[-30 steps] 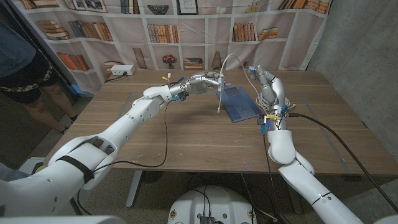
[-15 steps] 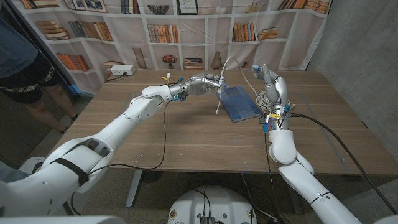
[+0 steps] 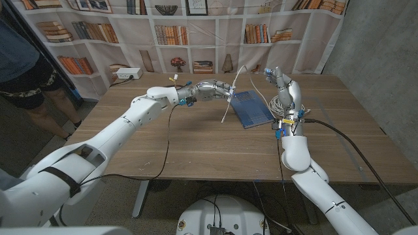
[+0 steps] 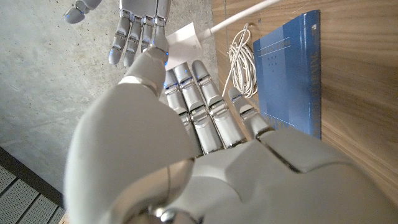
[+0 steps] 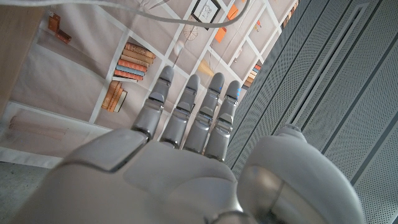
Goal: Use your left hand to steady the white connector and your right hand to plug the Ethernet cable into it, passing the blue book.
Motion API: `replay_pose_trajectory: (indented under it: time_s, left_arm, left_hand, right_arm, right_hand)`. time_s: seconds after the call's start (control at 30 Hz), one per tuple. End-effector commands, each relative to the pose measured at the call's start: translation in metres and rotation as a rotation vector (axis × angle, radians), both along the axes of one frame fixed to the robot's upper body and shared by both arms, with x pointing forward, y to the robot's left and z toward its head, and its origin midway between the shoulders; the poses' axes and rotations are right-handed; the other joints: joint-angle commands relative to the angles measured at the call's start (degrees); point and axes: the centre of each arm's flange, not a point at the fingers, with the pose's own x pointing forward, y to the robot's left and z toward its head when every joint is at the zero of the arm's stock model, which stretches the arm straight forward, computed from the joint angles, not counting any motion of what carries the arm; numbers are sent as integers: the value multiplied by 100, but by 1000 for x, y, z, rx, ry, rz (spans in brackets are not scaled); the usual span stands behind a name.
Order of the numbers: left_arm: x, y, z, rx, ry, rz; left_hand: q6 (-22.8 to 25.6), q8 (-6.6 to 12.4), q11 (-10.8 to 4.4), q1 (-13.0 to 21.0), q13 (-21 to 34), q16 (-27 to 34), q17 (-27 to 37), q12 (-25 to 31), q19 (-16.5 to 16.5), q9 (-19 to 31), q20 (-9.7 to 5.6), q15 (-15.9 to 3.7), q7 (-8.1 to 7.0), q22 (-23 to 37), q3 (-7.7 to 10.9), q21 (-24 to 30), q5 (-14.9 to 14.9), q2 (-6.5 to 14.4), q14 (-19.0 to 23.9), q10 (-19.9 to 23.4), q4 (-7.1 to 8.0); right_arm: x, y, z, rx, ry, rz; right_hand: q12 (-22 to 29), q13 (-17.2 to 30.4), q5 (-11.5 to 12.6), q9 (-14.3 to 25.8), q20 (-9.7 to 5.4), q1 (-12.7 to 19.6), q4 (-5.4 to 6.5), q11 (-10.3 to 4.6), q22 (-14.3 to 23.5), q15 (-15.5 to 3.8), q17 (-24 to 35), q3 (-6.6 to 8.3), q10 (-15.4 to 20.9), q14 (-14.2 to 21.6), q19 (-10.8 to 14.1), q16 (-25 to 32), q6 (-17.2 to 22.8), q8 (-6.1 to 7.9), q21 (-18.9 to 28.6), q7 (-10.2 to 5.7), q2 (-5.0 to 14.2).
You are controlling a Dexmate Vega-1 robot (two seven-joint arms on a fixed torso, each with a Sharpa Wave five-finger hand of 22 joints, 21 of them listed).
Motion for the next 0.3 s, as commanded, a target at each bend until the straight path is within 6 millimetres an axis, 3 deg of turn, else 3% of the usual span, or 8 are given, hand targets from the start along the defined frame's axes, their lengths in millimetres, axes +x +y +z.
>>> replay_pose_trajectory:
  time_s: [0.03,0.3]
  left_arm:
    - [-3,1,2,28,-18,26]
    - [-5,0,2,29,-22,23]
  left_hand:
    - [-23,36,-254,-204,749,-29,17,14,7,23,-46,-335,3,5,839,-2,21,230,-16,247,820]
    - [-27,39,-247,-206,749,-27,17,15,3,27,-47,-342,6,5,847,-4,22,231,-18,246,817]
  right_arm:
    - [2,1,1,-3,1,10]
    - [1,1,0,-2,-1,14]
  right_hand:
    - [18,-6,-15,9,5,-46,49,19,27,-15,10,-12,49,36,-32,19,44,15,8,-8,16]
    - [16,-17,-15,9,15,-52,45,15,27,-16,7,-13,41,40,-38,18,48,11,9,-13,21]
